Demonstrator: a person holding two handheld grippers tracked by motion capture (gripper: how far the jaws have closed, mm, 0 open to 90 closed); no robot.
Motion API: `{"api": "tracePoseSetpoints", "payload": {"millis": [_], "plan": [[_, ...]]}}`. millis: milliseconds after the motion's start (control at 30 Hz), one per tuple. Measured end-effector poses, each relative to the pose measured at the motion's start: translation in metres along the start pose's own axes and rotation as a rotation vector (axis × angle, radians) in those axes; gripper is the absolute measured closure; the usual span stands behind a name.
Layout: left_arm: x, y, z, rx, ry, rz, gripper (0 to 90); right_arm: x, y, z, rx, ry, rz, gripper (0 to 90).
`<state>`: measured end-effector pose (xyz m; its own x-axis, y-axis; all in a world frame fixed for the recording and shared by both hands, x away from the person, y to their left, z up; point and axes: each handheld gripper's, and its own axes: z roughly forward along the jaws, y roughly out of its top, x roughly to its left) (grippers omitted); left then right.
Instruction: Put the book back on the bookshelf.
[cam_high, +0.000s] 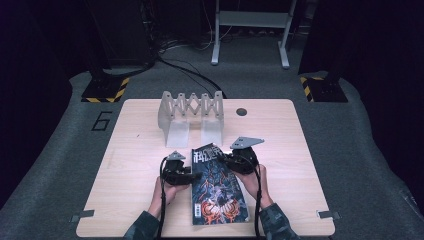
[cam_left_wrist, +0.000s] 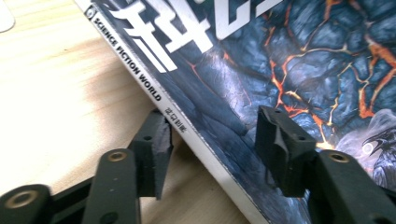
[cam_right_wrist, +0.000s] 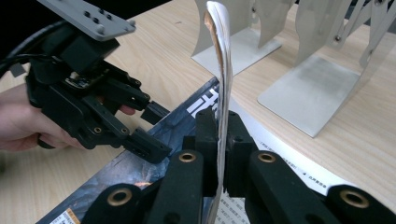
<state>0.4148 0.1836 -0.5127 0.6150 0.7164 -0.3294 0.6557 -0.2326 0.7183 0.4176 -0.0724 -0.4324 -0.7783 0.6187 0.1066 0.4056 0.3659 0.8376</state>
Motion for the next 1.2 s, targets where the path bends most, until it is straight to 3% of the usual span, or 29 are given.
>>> {"api": "tracePoseSetpoints", "payload": {"millis": [167,667,767,900,1200], "plan": [[-0.001,-0.003,0.003,0.002,0.035,0.008,54.6,-0.006,-0.004,0.007,0.030,-0.015,0.024,82.2],[-0.004,-0.004,0.001,-0.013,0.056,0.056,59.1,-0.036,-0.035,0.010,0.135,-0.096,0.175,59.3],[-0.005,-0.004,0.001,-0.022,0.063,0.060,59.5,-0.042,-0.043,0.014,0.167,-0.120,0.182,53.5],[-0.005,-0.003,0.000,-0.025,0.060,0.073,59.9,-0.047,-0.055,0.017,0.218,-0.127,0.248,49.0],[-0.010,-0.001,-0.004,-0.053,0.056,0.094,61.2,-0.049,-0.069,0.019,0.282,-0.119,0.281,41.2]]}}
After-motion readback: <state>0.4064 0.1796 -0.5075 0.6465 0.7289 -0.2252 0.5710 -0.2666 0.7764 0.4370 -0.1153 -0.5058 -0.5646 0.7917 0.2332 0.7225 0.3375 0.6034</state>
